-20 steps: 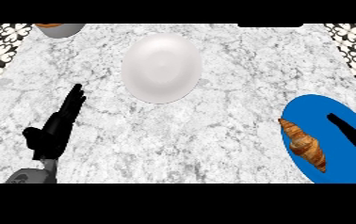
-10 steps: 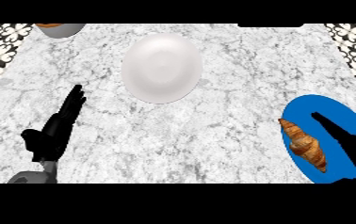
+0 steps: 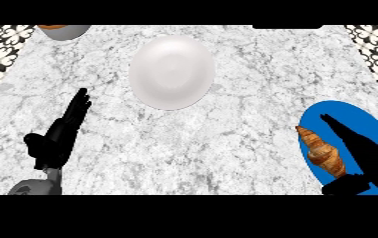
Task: Pick the croissant from the plate and place it in the plate
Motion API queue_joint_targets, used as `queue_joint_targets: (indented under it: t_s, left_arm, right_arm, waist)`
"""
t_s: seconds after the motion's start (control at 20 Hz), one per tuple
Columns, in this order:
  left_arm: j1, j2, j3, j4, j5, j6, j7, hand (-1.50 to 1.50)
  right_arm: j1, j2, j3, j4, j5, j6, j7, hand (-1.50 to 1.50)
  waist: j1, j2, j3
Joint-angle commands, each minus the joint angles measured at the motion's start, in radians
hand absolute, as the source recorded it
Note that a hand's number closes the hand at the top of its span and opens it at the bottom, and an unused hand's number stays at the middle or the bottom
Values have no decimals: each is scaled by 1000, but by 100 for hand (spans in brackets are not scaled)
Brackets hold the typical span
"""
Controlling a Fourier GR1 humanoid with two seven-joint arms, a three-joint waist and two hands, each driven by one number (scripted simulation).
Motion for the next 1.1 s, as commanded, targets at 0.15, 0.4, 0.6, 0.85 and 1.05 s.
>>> queue_joint_targets:
  t_s: [0.15, 0.4, 0.6, 0.85, 1.05]
  left_arm:
    - [5, -35, 15, 49, -44, -12, -60, 0]
    - [43, -31, 44, -13, -40, -48, -35, 0]
    - [58, -83, 12, -38, -73, -4, -28, 0]
    - [17, -37, 47, -19, -51, -14, 24, 0]
    - [-4, -28, 62, 4, -41, -28, 17, 0]
  right_arm:
    - [-113, 16, 31, 218, 56, 34, -130, 150]
    - [-107, 57, 21, 234, 97, -19, -209, 150]
    - [-68, 153, 49, 210, 166, -118, -102, 150]
    - [64, 383, 41, 58, 291, -320, 321, 150]
    - [128, 473, 183, -94, 541, -463, 473, 150]
  waist:
    - [4, 2, 0]
    - [3, 0, 0]
    - [1, 0, 0]
    - [-43, -11, -4]
    - [-30, -7, -4]
